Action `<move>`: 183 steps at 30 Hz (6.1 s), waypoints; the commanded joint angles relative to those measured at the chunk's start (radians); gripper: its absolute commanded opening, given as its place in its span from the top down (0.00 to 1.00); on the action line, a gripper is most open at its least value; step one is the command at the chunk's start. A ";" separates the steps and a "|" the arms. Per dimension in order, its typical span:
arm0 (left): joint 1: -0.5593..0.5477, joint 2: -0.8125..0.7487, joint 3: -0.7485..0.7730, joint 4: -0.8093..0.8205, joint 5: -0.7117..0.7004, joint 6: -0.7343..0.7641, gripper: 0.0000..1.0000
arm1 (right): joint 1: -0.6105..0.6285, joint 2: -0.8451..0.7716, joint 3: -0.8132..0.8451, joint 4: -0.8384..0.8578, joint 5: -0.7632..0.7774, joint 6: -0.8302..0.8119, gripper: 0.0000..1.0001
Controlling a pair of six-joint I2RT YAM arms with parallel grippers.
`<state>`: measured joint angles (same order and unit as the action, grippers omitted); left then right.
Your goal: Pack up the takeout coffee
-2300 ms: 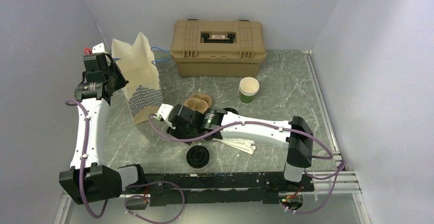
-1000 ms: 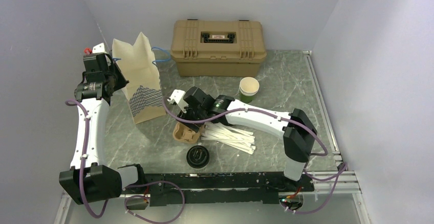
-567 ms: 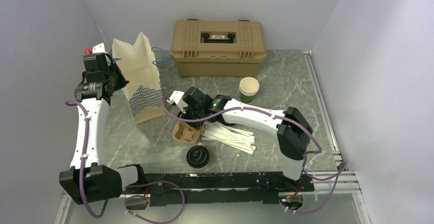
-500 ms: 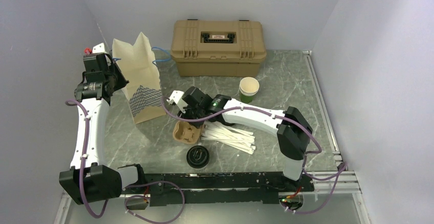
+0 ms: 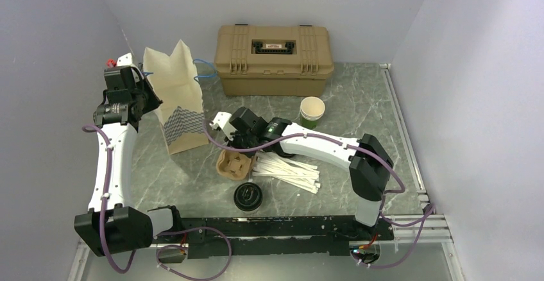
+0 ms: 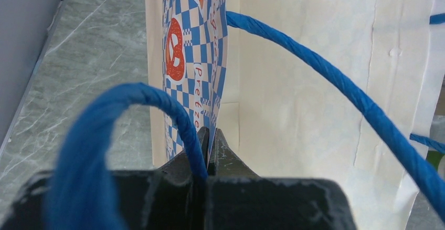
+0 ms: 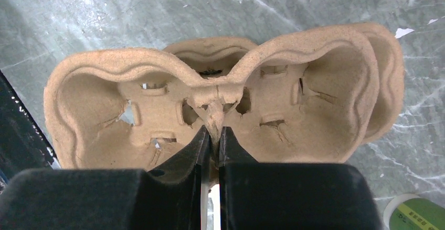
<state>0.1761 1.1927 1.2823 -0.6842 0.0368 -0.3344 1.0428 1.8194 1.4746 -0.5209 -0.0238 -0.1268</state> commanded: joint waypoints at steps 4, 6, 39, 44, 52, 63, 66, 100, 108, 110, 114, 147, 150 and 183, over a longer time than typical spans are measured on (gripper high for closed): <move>0.005 -0.010 -0.004 0.098 0.055 0.023 1.00 | -0.001 -0.133 0.007 0.020 0.070 0.026 0.98; 0.005 -0.003 0.002 0.110 0.060 0.028 1.00 | -0.001 -0.170 -0.010 0.023 0.089 0.036 0.99; -0.103 -0.222 -0.431 0.753 0.244 0.257 1.00 | 0.063 -0.723 -0.155 0.205 -0.031 -0.045 1.00; -0.229 -0.282 -0.475 0.724 0.121 0.336 1.00 | 0.139 -0.673 -0.116 0.277 -0.026 -0.199 1.00; -0.347 -0.333 -0.479 0.686 -0.033 0.410 1.00 | 0.199 -0.561 -0.029 0.361 -0.020 -0.385 1.00; -0.403 -0.390 -0.479 0.656 -0.124 0.397 1.00 | 0.196 -0.420 -0.031 0.486 0.022 -0.521 1.00; -0.420 -0.398 -0.484 0.664 -0.127 0.399 1.00 | 0.186 -0.371 -0.034 0.493 0.055 -0.532 1.00; -0.434 -0.423 -0.409 0.554 -0.012 0.391 1.00 | -0.107 -0.065 0.201 0.491 -0.254 -0.340 1.00; -0.438 -0.404 -0.346 0.470 -0.010 0.388 1.00 | -0.124 0.014 0.287 0.449 -0.265 -0.334 1.00; -0.438 -0.405 -0.341 0.462 -0.019 0.394 1.00 | -0.130 0.002 0.267 0.453 -0.273 -0.332 1.00; -0.438 -0.409 -0.322 0.445 -0.008 0.378 1.00 | -0.145 -0.021 0.222 0.475 -0.273 -0.329 1.00; -0.228 -0.161 0.046 -0.158 0.196 0.058 1.00 | -0.132 0.175 0.538 0.092 -0.320 -0.361 1.00; -0.209 -0.154 0.035 -0.160 0.221 0.046 1.00 | -0.130 0.211 0.584 0.039 -0.296 -0.374 1.00; -0.089 -0.136 -0.051 -0.134 0.462 -0.006 1.00 | -0.076 0.278 0.672 0.080 -0.080 -0.284 0.28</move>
<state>0.0822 1.0706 1.2461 -0.7933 0.4656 -0.3176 0.9703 2.1487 2.1529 -0.5041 -0.1284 -0.4263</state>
